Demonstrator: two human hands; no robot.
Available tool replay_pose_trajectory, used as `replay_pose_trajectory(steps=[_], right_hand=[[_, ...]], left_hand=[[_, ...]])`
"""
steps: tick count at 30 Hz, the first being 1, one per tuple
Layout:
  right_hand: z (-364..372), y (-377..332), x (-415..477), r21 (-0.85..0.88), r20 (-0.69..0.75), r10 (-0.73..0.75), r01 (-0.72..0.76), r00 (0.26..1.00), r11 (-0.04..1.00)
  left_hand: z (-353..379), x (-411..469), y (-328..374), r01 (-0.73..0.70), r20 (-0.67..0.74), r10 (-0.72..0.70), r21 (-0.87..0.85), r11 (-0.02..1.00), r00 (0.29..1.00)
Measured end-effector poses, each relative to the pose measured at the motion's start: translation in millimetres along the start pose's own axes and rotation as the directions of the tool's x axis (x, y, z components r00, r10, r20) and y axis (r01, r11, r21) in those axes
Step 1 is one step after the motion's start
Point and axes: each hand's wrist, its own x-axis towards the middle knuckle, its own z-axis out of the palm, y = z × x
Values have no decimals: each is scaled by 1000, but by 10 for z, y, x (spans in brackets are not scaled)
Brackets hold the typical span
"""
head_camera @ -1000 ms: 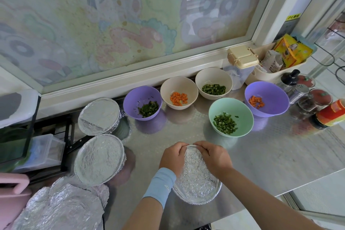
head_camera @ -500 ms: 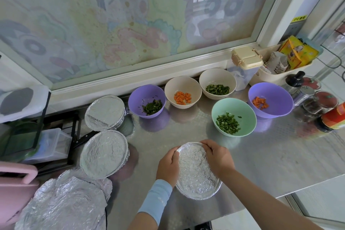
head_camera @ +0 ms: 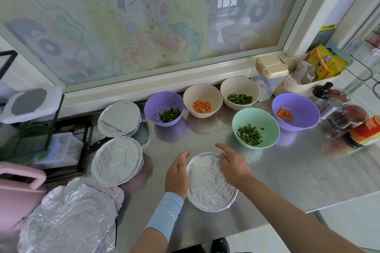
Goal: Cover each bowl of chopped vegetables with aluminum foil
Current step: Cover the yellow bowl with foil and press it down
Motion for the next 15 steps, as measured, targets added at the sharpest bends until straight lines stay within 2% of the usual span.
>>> replay_pose_trajectory(steps=[3,5,10,12,15], right_hand=[[8,-85,13,-75,109,-112,120,988,990],[39,-71,30,-95,126,-115,127,985,987],[63,14,34,-98,35,-19,22,999,995],[46,34,32,-76,19,42,-41,999,996],[35,60,9,-46,-4,97,-97,995,994]], left_hand=[[139,-137,-93,-109,23,107,122,987,994],[188,-146,-189,-152,4,154,193,969,988],[184,-63,-145,-83,-23,90,212,974,996],[145,7,-115,-94,-39,106,235,967,994],[50,80,-116,-64,-179,106,227,972,978]])
